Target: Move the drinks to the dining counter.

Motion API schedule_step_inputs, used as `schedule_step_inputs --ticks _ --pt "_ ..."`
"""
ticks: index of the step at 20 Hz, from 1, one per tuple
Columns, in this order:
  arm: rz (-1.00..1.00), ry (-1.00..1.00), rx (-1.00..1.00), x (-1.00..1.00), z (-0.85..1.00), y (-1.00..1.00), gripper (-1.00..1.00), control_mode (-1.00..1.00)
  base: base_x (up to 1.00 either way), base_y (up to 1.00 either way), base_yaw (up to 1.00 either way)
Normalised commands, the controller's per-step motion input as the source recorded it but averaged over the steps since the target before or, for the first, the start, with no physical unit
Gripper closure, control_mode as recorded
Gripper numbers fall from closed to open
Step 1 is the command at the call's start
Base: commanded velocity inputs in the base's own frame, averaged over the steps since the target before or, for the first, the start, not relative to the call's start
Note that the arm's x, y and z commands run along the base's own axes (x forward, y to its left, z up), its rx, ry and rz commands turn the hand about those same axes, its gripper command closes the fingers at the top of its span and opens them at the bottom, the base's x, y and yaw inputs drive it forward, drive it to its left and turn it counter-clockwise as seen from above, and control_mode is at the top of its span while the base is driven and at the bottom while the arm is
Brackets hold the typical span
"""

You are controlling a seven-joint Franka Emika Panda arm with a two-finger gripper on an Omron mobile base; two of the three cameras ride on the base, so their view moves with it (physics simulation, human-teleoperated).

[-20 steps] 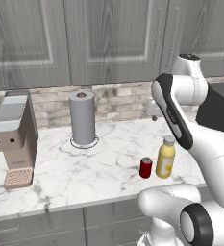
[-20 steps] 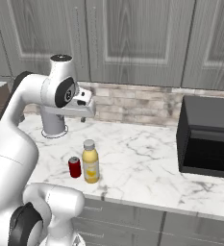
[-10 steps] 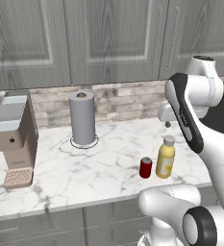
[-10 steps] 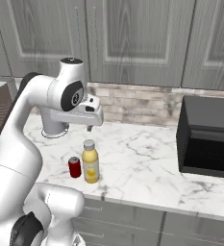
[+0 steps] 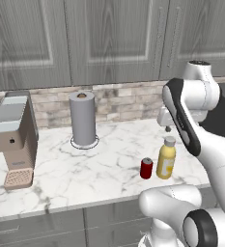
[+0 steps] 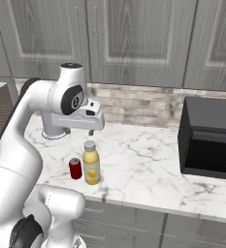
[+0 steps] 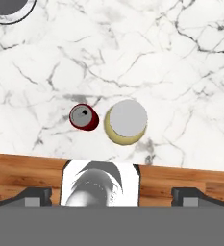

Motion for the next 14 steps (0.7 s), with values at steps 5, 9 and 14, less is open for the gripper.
schedule_step_inputs --ticks 5,9,14 --pt "0.00 0.00 -0.06 0.00 -0.22 0.00 -1.00 -1.00 0.00 0.00 0.00" --pt "0.00 0.00 -0.02 0.01 -0.15 0.00 -1.00 -1.00 0.00 0.00 0.00" --pt "0.00 0.00 0.00 0.11 -0.04 0.00 -1.00 -1.00 0.00 0.00 0.00"
